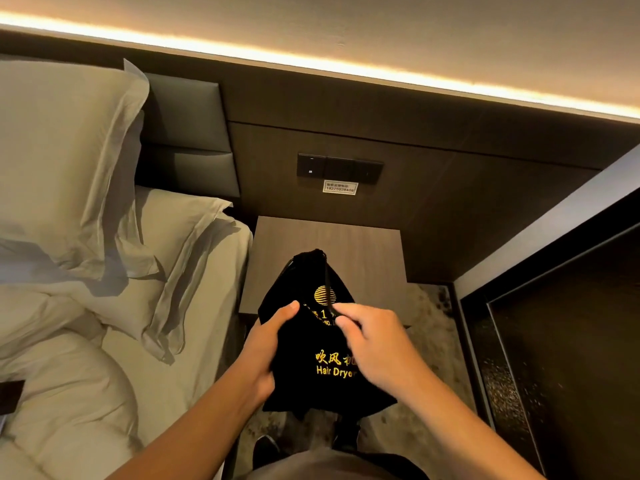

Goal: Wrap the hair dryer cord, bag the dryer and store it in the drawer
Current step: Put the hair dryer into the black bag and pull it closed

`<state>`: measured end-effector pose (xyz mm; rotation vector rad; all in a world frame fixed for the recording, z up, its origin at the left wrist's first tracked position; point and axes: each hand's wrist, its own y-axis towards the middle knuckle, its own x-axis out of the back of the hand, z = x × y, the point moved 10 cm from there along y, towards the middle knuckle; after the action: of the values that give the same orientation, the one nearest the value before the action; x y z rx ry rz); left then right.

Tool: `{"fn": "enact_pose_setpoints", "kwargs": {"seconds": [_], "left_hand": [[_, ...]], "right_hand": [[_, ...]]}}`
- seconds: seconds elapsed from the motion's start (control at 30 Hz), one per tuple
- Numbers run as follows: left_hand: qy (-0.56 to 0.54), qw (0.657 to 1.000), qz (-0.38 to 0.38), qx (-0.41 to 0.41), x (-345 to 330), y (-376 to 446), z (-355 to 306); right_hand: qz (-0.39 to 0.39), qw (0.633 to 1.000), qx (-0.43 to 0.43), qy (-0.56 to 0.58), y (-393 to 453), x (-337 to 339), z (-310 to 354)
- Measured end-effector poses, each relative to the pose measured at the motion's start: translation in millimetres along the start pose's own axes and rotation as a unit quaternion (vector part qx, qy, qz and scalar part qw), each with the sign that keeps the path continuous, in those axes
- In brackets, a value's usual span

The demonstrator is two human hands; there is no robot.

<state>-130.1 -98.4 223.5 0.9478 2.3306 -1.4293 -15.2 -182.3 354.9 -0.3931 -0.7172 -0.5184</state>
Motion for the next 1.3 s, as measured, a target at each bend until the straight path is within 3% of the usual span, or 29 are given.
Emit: {"fn": "enact_pose_setpoints", "kwargs": {"seconds": [0.1, 0.27, 0.43, 0.7, 0.93, 1.1, 1.3], "left_hand": [[0.022, 1.0, 0.002, 0.006, -13.3, 1.5, 4.6], [0.023, 1.0, 0.009, 0.018, -36.6, 9.7, 9.2], [0.01, 1.0, 0.015, -0.005, -53.8, 27.9, 12.7], [0.067, 0.994, -0.089, 0.001, -58.7, 76.3, 26.5], [0.097, 0.988, -0.112, -0.033, -70.6, 135.2, 13.5], [0.115, 0.982, -0.148, -0.026, -67.3, 178.1, -2.9], [0.134, 0.976, -0.159, -0.061, -53.3, 256.1, -19.3]], "right_hand": [[0.023, 0.994, 0.061, -0.083, -2.0, -16.2, 15.3], [-0.013, 0.97, 0.139, -0.197, -6.4, -13.0, 22.4], [-0.006, 0.957, 0.169, -0.236, 1.6, -9.6, -0.2], [0.061, 0.978, 0.144, -0.14, 35.8, -4.9, -71.6], [-0.053, 0.988, 0.134, -0.063, 86.1, 49.5, -163.8], [-0.044, 0.992, 0.047, -0.107, 143.7, 62.5, -259.6], [-0.016, 0.989, -0.033, -0.145, 205.2, 25.5, -357.3]]}}
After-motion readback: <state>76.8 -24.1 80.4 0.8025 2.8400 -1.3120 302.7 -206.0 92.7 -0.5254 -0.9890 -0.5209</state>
